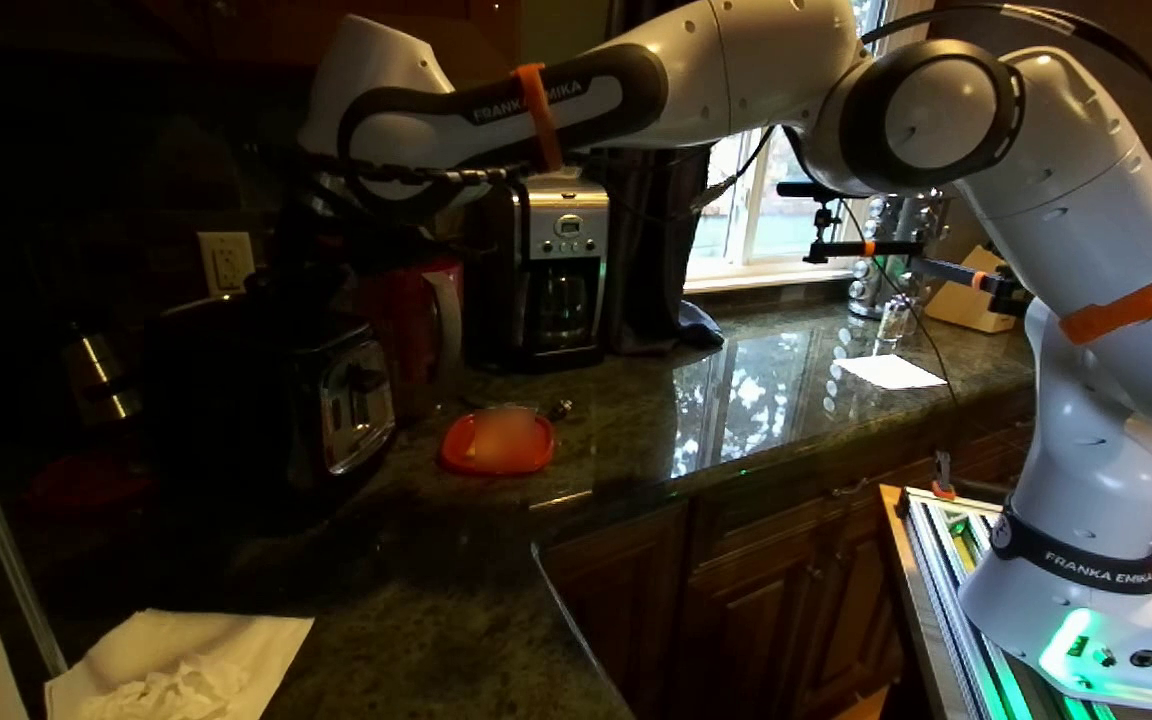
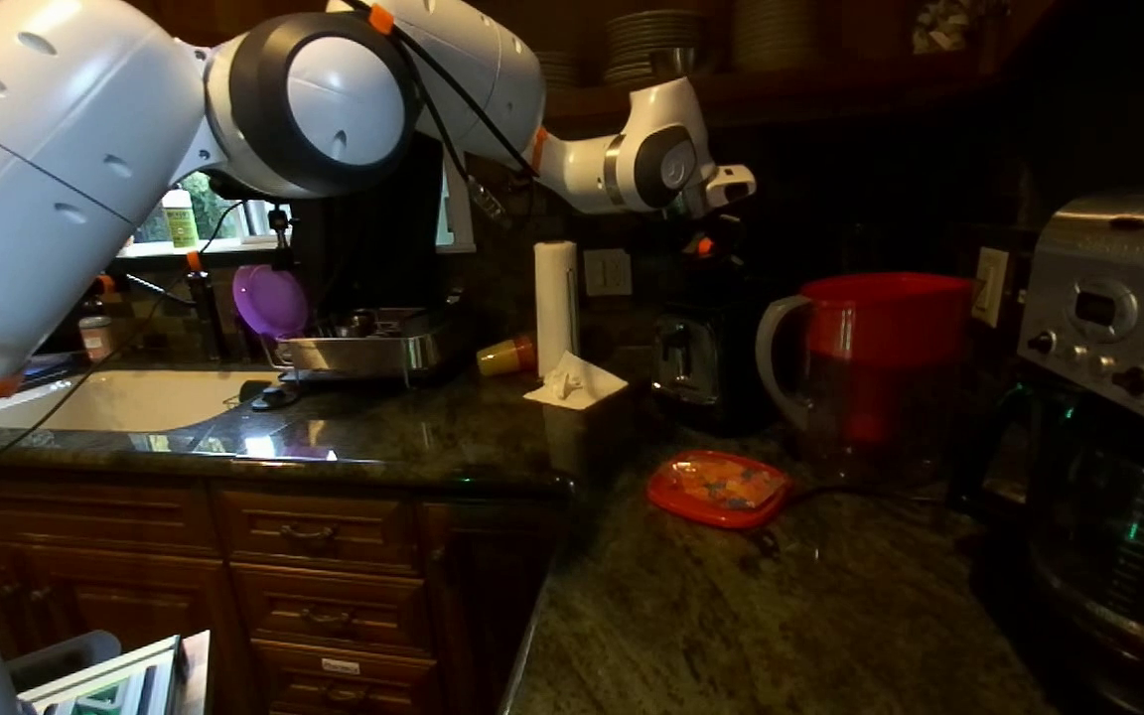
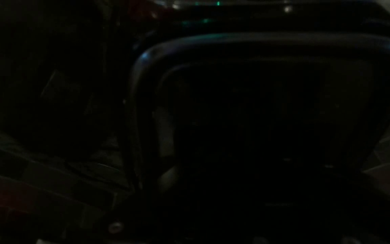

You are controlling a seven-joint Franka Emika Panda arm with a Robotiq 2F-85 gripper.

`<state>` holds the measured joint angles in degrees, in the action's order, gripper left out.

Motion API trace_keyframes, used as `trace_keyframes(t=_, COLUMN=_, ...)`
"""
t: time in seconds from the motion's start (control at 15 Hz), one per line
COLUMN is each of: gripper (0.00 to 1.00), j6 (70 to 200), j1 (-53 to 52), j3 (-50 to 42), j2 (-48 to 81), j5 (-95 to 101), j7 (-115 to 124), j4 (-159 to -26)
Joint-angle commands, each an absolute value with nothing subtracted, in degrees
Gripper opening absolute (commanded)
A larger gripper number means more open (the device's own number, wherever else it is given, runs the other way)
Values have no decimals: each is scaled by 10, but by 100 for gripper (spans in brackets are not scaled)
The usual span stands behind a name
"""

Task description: Move the toaster to the left of the counter

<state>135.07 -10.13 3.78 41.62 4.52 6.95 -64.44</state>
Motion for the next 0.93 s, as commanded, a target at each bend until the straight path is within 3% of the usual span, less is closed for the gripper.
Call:
trace_keyframes(t=0.0, gripper=4, j6=1356, j1=-109, j3=67, j2=402, j5=33, j7=-2, j4=-617)
trace_keyframes(t=0.33, gripper=4, j6=1310, j1=-106, j3=128, j2=420, j5=29, j7=-119, j4=-580)
trace_keyframes(t=0.87, gripper=4, j6=1292, j1=-110, j3=148, j2=421, j5=37, j7=-156, j4=-583)
